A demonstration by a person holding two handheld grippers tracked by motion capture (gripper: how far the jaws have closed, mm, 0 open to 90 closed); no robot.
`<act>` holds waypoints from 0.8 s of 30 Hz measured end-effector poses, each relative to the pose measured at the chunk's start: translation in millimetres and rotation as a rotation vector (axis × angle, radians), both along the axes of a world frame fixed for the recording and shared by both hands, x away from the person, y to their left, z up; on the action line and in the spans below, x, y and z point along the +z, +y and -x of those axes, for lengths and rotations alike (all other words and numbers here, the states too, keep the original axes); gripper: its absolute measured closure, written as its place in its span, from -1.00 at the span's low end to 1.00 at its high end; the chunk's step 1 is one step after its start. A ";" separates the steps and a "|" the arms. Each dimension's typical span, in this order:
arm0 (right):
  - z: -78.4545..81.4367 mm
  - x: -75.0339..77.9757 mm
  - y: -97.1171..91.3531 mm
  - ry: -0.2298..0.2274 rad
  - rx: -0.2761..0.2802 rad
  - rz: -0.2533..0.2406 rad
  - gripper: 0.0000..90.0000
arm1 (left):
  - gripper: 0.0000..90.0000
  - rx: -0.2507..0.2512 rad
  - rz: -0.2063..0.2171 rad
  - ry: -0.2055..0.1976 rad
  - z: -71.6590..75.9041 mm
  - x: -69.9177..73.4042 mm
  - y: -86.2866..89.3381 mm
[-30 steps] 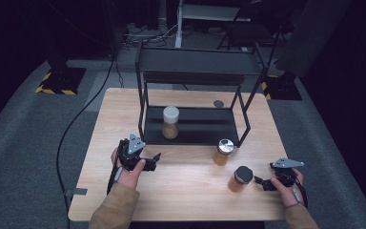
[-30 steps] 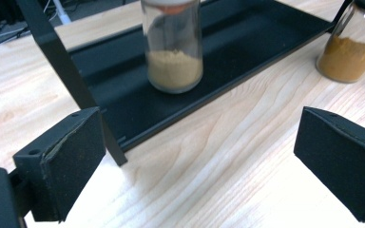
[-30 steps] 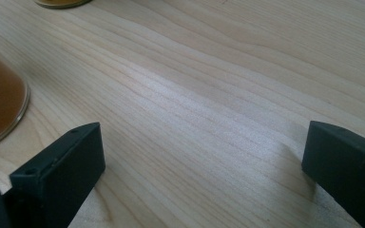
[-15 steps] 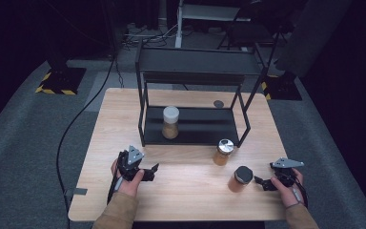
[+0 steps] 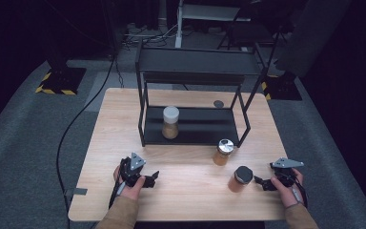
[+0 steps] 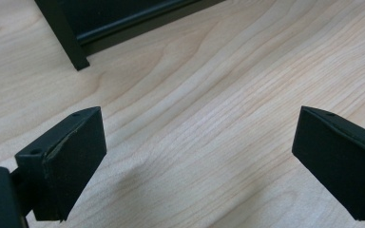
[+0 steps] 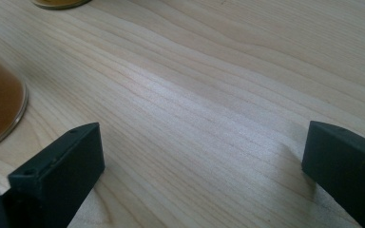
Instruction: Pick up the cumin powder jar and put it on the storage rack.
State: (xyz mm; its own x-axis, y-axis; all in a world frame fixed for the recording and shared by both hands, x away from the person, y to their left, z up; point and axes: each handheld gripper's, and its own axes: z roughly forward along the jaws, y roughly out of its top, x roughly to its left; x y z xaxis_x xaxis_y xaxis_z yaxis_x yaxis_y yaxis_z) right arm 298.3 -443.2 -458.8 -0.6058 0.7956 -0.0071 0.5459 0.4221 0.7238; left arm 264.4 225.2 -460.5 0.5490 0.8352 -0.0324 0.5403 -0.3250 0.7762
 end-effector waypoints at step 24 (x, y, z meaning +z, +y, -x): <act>0.7 0.1 0.8 0.001 -0.003 0.000 -1.00 | -0.96 -0.024 -0.089 0.084 -13.5 5.4 -10.0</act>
